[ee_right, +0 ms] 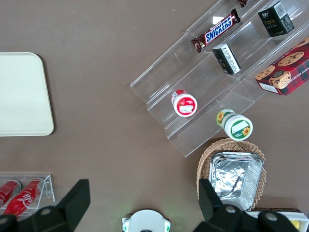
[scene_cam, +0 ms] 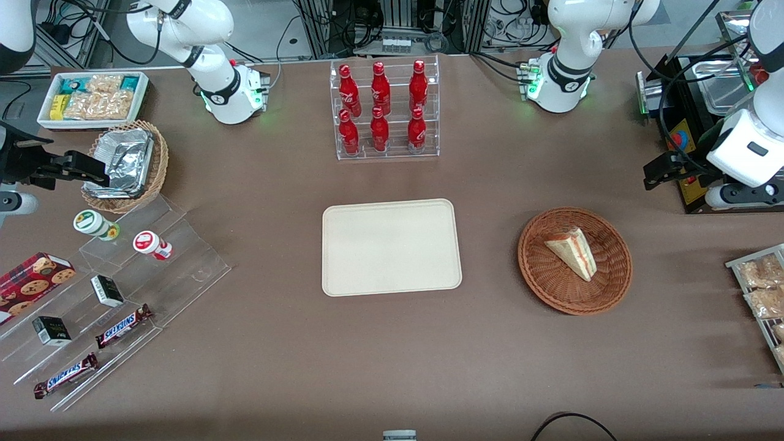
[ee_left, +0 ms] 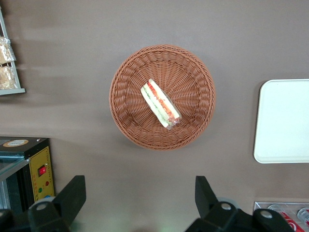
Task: Place sandwich from basket to tray
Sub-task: 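Move the left gripper over the wicker basket toward the wrapped sandwich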
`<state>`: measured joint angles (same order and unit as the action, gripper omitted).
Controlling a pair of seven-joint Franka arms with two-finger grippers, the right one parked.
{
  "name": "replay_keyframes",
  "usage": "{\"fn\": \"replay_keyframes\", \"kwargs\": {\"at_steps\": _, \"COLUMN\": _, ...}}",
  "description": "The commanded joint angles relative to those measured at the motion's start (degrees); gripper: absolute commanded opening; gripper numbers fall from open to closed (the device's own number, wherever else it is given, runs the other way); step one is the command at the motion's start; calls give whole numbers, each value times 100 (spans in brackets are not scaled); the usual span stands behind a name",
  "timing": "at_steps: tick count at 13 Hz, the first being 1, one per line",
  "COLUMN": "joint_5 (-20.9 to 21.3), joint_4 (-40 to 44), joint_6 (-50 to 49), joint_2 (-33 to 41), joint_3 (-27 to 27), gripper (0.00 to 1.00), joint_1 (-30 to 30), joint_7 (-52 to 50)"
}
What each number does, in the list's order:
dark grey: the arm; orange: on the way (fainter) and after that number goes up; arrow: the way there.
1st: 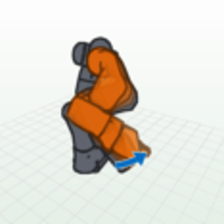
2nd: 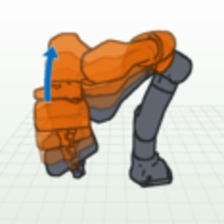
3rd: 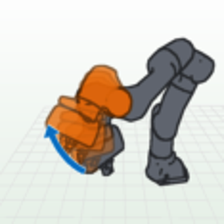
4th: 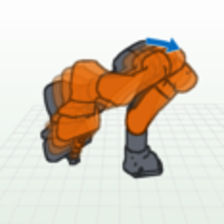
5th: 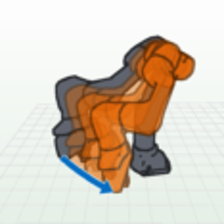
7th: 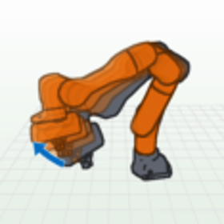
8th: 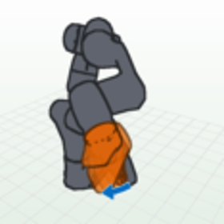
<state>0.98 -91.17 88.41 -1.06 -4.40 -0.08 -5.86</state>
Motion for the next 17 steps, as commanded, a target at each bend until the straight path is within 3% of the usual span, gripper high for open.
{"fn": "replay_keyframes", "kwargs": {"at_steps": 1, "joint_5": 96, "joint_4": 152, "joint_6": -87, "joint_2": -61, "joint_3": -35, "gripper": 100, "joint_1": 43, "joint_7": 50}}
{"fn": "replay_keyframes", "kwargs": {"at_steps": 4, "joint_5": 69, "joint_4": 73, "joint_6": -78, "joint_2": -87, "joint_3": -35, "gripper": 100, "joint_1": 43, "joint_7": -37}}
{"fn": "replay_keyframes", "kwargs": {"at_steps": 8, "joint_5": 78, "joint_4": -1058, "joint_6": 701, "joint_2": 96, "joint_3": -35, "gripper": 100, "joint_1": 43, "joint_7": -203}}
{"fn": "replay_keyframes", "kwargs": {"at_steps": 17, "joint_5": 139, "joint_4": -3493, "joint_6": 3883, "joint_2": 203, "joint_3": -342, "gripper": 100, "joint_1": 69, "joint_7": -3085}}
